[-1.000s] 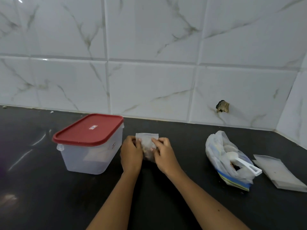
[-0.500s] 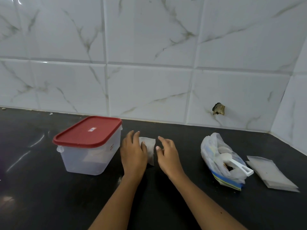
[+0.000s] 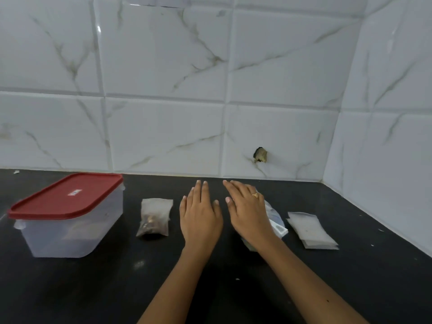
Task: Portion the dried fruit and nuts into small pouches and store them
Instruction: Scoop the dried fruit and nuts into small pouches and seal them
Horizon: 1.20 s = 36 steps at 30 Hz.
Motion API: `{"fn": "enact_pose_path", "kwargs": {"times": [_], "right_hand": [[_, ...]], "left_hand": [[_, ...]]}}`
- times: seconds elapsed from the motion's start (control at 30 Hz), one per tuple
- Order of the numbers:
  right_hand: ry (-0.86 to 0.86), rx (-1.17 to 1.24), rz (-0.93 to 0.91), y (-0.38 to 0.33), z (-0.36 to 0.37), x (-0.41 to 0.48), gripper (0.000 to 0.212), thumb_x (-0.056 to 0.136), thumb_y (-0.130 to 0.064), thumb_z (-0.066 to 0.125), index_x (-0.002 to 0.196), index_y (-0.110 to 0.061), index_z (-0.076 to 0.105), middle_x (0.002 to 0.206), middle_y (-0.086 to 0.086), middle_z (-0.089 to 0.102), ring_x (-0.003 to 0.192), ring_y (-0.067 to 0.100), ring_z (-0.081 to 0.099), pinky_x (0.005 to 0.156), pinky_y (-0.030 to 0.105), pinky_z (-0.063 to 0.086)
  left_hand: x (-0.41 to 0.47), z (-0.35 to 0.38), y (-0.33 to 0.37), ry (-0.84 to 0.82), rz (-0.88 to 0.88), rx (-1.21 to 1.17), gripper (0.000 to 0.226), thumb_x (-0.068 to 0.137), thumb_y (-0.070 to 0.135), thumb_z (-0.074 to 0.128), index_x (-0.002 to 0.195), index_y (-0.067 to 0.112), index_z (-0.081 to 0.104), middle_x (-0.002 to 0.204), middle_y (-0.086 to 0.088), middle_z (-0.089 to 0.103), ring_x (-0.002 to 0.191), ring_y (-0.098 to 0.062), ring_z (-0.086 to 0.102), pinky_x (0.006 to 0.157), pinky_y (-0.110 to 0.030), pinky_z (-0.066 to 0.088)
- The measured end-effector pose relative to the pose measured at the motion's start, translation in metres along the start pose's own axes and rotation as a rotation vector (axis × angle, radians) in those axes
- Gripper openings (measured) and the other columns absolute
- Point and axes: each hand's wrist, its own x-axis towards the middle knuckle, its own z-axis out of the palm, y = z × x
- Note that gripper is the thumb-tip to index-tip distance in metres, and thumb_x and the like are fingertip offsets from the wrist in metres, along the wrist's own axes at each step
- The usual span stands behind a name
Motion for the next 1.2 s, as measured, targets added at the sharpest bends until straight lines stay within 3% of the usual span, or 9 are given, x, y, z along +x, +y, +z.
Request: {"fn": "enact_pose_path", "kwargs": {"times": [0.13,0.23,0.33,0.43,0.6,0.77,1.0,1.07,1.2], "right_hand": [[-0.066,-0.096,0.069,0.044,-0.018,-0.005,0.062,0.087,-0.036,0.011,0.142,-0.023,0.036,0.145,-0.004,0.040,0.134,0.016,0.035,0.108,0.032,0.025],[0.007,-0.071,0.133,0.071,-0.023,-0.007,0.067,0.085,-0.040,0.009,0.138,-0.019,0.044,0.139,-0.001,0.049,0.130,0.019,0.042,0.105,0.035,0.028],[0.070,-0.056,0.225,0.098,-0.028,-0.013,0.045,0.095,-0.027,0.032,0.136,-0.016,0.046,0.136,0.001,0.052,0.128,0.022,0.044,0.105,0.036,0.028],[0.005,-0.084,0.309,0.128,-0.036,-0.021,0.041,0.099,-0.019,0.036,0.140,-0.021,0.039,0.142,-0.004,0.045,0.133,0.017,0.034,0.107,0.031,0.020],[-0.093,-0.080,0.529,0.155,-0.049,-0.022,0.039,0.098,-0.019,0.038,0.136,-0.021,0.043,0.138,0.003,0.047,0.130,0.024,0.037,0.106,0.037,0.026],[-0.319,-0.051,0.788,0.166,-0.056,-0.024,0.038,0.095,-0.020,0.043,0.133,-0.014,0.044,0.133,0.012,0.050,0.124,0.031,0.044,0.103,0.038,0.033],[-0.303,0.100,0.856,0.163,-0.054,-0.024,0.036,0.094,-0.013,0.043,0.129,-0.013,0.047,0.133,0.013,0.047,0.120,0.030,0.048,0.102,0.038,0.039],[-0.230,0.177,0.862,0.165,-0.054,-0.023,0.038,0.092,-0.010,0.044,0.130,-0.013,0.047,0.133,0.012,0.049,0.119,0.029,0.049,0.100,0.035,0.041],[-0.009,0.452,0.908,0.172,-0.053,-0.023,0.044,0.088,0.000,0.045,0.131,-0.010,0.045,0.129,0.012,0.052,0.110,0.026,0.055,0.081,0.026,0.043]], "left_hand": [[-0.004,0.023,0.037,-0.043,0.020,0.017,0.053,0.098,0.029,0.032,0.148,0.017,0.020,0.156,0.002,0.018,0.144,-0.012,0.015,0.117,-0.031,0.003],[-0.004,0.037,0.068,-0.032,0.075,-0.016,0.052,0.098,0.028,0.033,0.147,0.016,0.021,0.156,0.001,0.019,0.144,-0.013,0.015,0.117,-0.031,0.003],[-0.003,0.053,0.103,-0.037,0.166,-0.119,0.052,0.096,0.014,0.037,0.146,0.011,0.025,0.155,-0.004,0.022,0.144,-0.016,0.019,0.117,-0.030,0.009],[-0.005,0.074,0.129,-0.202,0.215,-0.164,0.057,0.095,0.004,0.035,0.148,0.009,0.015,0.157,-0.006,0.012,0.146,-0.018,0.008,0.117,-0.028,0.006],[-0.016,0.099,0.148,-0.444,0.233,-0.072,0.068,0.089,-0.004,0.042,0.148,0.004,0.008,0.154,-0.015,0.018,0.143,-0.026,0.016,0.115,-0.031,0.018],[-0.027,0.104,0.150,-0.633,0.188,0.116,0.067,0.095,0.016,0.045,0.145,-0.004,0.006,0.146,-0.023,0.033,0.140,-0.034,0.023,0.113,-0.037,0.023],[-0.032,0.102,0.148,-0.564,0.247,0.156,0.057,0.099,0.034,0.034,0.143,0.001,0.022,0.133,-0.020,0.050,0.128,-0.031,0.042,0.104,-0.037,0.032],[-0.032,0.102,0.148,-0.538,0.253,0.121,0.054,0.098,0.033,0.036,0.141,0.002,0.026,0.128,-0.018,0.054,0.122,-0.030,0.047,0.100,-0.035,0.034],[-0.029,0.101,0.149,-0.470,0.177,-0.080,0.052,0.095,0.032,0.042,0.138,0.007,0.027,0.127,-0.012,0.055,0.118,-0.027,0.050,0.096,-0.035,0.038]]}}
